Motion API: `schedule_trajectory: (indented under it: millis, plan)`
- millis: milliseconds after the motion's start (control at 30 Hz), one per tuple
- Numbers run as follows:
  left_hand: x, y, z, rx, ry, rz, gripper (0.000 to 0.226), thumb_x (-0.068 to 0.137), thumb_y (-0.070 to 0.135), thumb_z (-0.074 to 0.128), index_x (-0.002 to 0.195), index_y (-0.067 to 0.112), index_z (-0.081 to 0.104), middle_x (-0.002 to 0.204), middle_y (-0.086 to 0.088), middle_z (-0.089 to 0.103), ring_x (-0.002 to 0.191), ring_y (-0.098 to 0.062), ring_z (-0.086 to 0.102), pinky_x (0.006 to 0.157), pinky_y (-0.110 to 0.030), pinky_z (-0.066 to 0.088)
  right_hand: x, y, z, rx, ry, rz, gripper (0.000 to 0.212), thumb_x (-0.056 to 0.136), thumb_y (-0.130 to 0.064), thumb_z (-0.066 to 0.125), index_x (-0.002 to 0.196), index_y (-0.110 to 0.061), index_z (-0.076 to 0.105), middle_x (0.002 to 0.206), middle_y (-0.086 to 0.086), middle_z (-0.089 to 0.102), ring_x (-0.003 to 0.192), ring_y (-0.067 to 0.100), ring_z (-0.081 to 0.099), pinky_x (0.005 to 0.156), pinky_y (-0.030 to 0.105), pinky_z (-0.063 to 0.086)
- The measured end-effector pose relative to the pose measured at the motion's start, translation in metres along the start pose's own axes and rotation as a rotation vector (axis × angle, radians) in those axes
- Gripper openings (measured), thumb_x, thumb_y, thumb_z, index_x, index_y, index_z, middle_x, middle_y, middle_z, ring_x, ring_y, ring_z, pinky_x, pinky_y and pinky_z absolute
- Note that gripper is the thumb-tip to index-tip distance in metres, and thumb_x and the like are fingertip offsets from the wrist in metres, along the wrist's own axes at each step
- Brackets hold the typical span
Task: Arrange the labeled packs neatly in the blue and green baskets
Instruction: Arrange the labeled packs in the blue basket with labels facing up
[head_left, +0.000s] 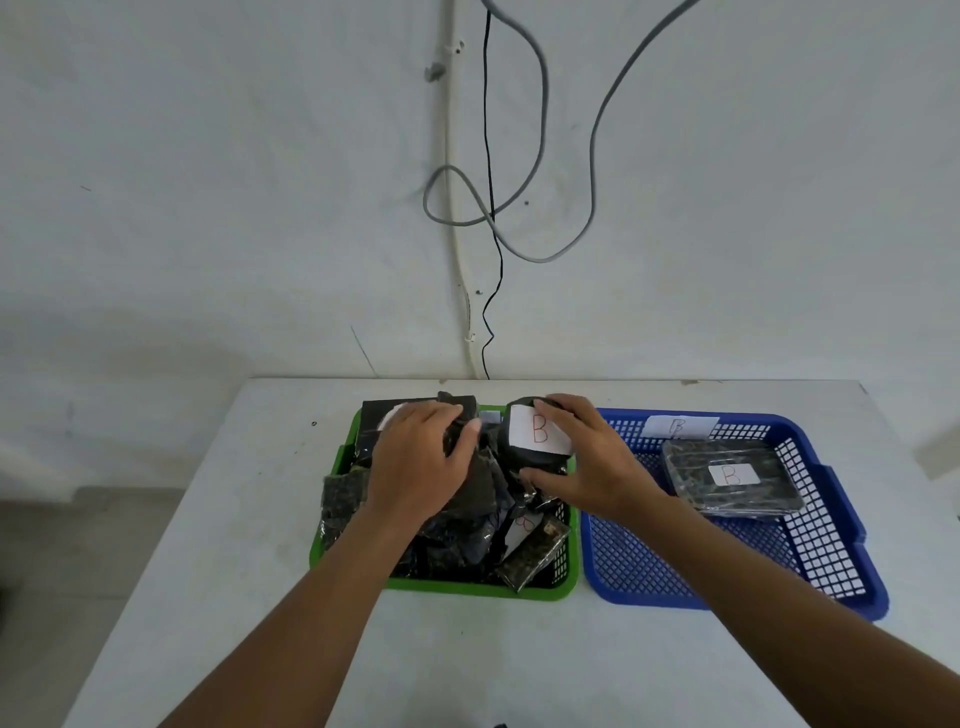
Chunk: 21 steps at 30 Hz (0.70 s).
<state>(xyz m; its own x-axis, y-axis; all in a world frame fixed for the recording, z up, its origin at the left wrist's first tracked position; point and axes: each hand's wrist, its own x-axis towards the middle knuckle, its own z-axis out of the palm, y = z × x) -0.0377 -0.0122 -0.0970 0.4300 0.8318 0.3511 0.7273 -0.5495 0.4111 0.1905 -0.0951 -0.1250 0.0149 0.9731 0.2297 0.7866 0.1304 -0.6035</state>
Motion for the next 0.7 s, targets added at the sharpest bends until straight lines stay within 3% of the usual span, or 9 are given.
schedule_trajectory:
  millis: [133,233,300,400,500,600,700]
  plan:
    - [0.011,0.035,0.0,-0.426,-0.2,-0.08,0.047,0.089,0.061,0.054,0.112,0.026,0.074,0.097,0.019,0.073,0.093,0.004,0.066,0.083,-0.014,0.052,-0.025,-0.005,-0.018,0.064,0.078,-0.032,0.09,0.075,-0.051,0.077,0.149,-0.015,0.042,0.149,-0.001,0.04,0.135,0.01,0.039,0.109,0.014,0.034]
    - [0.009,0.056,0.013,-0.539,-0.267,-0.067,0.042,0.083,0.059,0.063,0.107,0.028,0.075,0.089,0.024,0.072,0.087,0.009,0.066,0.076,-0.008,0.051,-0.047,-0.001,-0.029,0.063,0.131,-0.025,0.091,0.075,-0.041,0.083,0.151,-0.015,0.039,0.153,-0.001,0.038,0.139,0.011,0.038,0.11,0.018,0.038]
    - [0.007,0.07,0.026,-0.695,-0.365,-0.179,0.034,0.08,0.055,0.069,0.103,0.031,0.075,0.09,0.019,0.074,0.087,0.004,0.069,0.076,-0.015,0.056,-0.062,0.004,-0.036,0.064,0.16,0.0,0.093,0.075,-0.036,0.086,0.152,-0.015,0.037,0.155,-0.002,0.036,0.141,0.011,0.037,0.109,0.025,0.044]
    - [0.002,0.095,0.049,-0.963,-0.5,-0.373,0.013,0.084,0.038,0.075,0.096,0.034,0.073,0.096,0.008,0.077,0.089,-0.011,0.074,0.075,-0.034,0.062,-0.088,0.018,-0.047,0.066,0.197,0.012,0.095,0.078,-0.041,0.082,0.154,-0.016,0.033,0.159,-0.004,0.032,0.144,0.01,0.033,0.109,0.021,0.042]
    - [-0.006,0.121,0.073,-1.058,-0.513,-0.469,0.011,0.088,0.026,0.075,0.096,0.032,0.073,0.1,0.002,0.077,0.091,-0.014,0.074,0.072,-0.031,0.061,-0.121,0.04,-0.059,0.037,0.215,0.077,0.092,0.083,-0.054,0.074,0.156,-0.022,0.029,0.162,-0.009,0.027,0.148,0.009,0.026,0.112,0.018,0.033]
    - [-0.015,0.142,0.097,-1.061,-0.502,-0.536,0.014,0.089,0.02,0.073,0.091,0.034,0.072,0.099,0.002,0.076,0.09,-0.014,0.074,0.069,-0.026,0.06,-0.153,0.069,-0.071,0.002,0.271,0.243,0.076,0.09,-0.063,0.058,0.154,-0.03,0.032,0.159,-0.011,0.032,0.145,0.008,0.031,0.105,0.028,0.044]
    - [-0.017,0.163,0.123,-1.022,-0.49,-0.603,0.012,0.092,0.019,0.069,0.097,0.03,0.069,0.103,0.001,0.074,0.095,-0.016,0.072,0.073,-0.029,0.061,-0.174,0.103,-0.082,-0.074,0.341,0.46,0.064,0.094,-0.053,0.053,0.15,-0.027,0.038,0.155,-0.005,0.041,0.139,0.018,0.042,0.099,0.043,0.054]
